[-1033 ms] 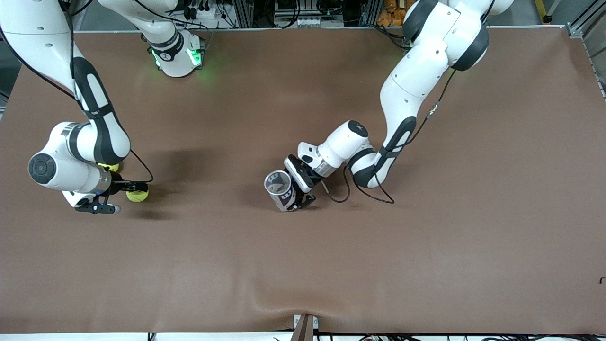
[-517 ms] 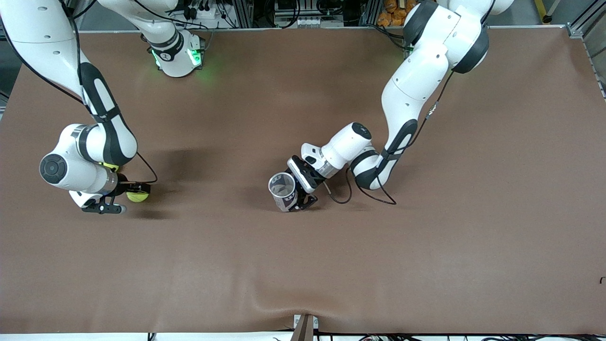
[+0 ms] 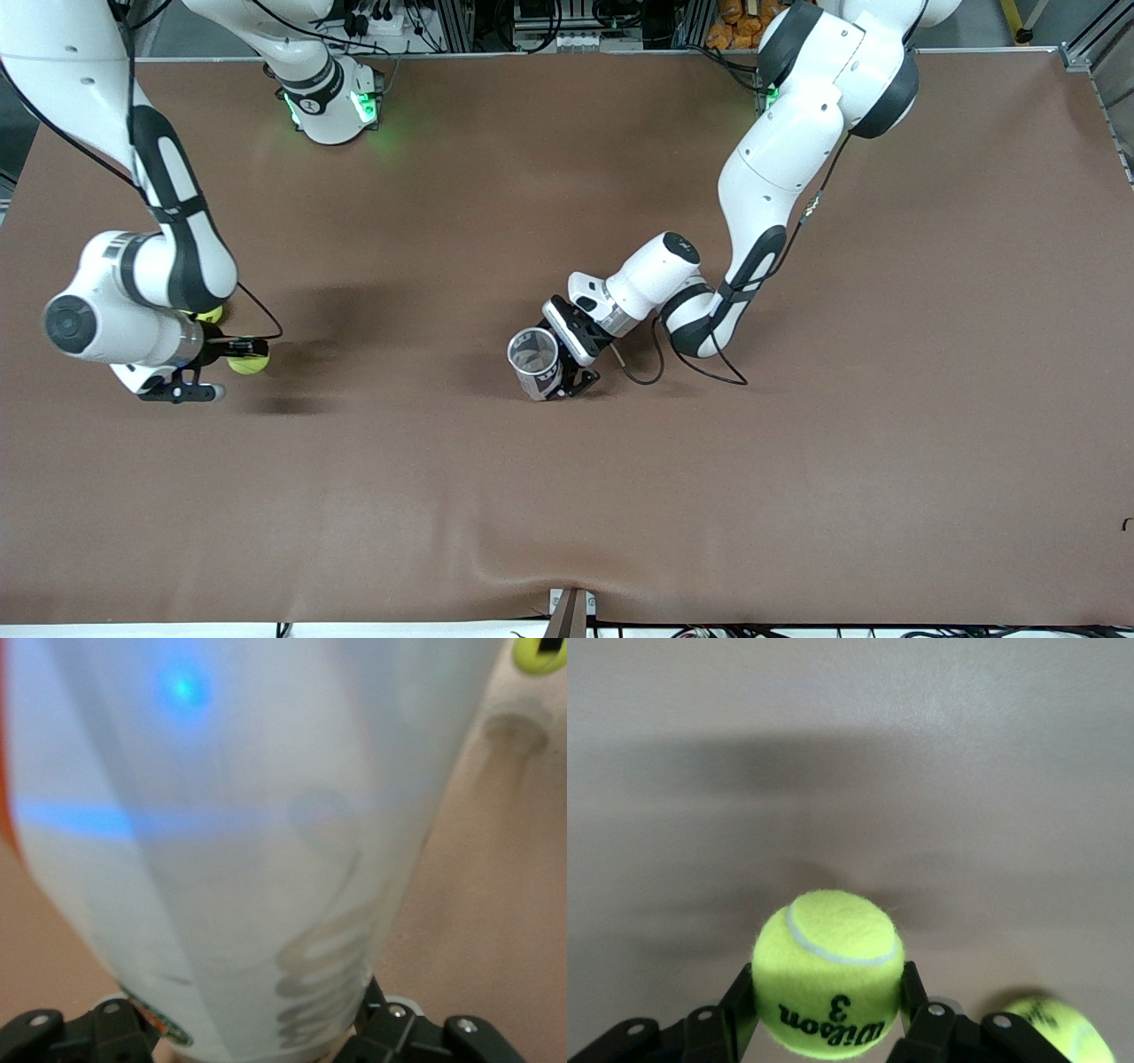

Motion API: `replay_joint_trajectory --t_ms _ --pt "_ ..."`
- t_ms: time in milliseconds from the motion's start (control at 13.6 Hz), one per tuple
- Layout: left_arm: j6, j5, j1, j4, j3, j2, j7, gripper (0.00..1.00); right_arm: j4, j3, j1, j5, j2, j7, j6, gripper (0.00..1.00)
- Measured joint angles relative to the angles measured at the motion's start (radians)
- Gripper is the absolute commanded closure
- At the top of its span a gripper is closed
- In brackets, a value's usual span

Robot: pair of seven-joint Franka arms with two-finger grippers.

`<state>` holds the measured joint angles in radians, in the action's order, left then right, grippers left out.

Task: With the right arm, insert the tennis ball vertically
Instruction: 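Grasp the yellow tennis ball with the right gripper and lift it, then drop the ball into the can opening, then withdraw the right gripper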

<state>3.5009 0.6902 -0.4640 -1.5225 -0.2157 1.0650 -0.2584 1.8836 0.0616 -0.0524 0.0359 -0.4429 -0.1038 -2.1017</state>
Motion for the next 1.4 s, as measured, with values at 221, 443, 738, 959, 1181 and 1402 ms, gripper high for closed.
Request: replay_joint_trajectory --t_ms 221,443,738,959,1181,1402 --pt "0.001 0.006 0.004 0.0 0.0 0.0 0.0 0.18 -0.129 -0.007 0.027 0.043 0.026 0.087 0.197 0.91" --pt "0.001 0.007 0.005 0.0 0.0 0.0 0.0 0.18 -0.252 -0.011 0.094 0.116 0.029 0.244 0.344 0.91" --pt "0.001 0.007 0.009 0.001 0.0 0.0 0.0 0.18 -0.376 -0.016 0.217 0.205 0.029 0.55 0.441 0.91" --pt "0.001 0.007 0.014 0.0 -0.001 0.0 0.0 0.18 -0.462 -0.019 0.343 0.232 0.031 0.831 0.445 0.91" --pt "0.001 0.007 0.015 0.0 -0.001 0.0 0.0 0.18 -0.496 -0.019 0.434 0.301 0.03 1.052 0.335 0.91" --pt "0.001 0.007 0.015 0.0 -0.001 0.0 0.0 0.17 -0.506 -0.02 0.535 0.307 0.015 1.242 0.2 0.91"
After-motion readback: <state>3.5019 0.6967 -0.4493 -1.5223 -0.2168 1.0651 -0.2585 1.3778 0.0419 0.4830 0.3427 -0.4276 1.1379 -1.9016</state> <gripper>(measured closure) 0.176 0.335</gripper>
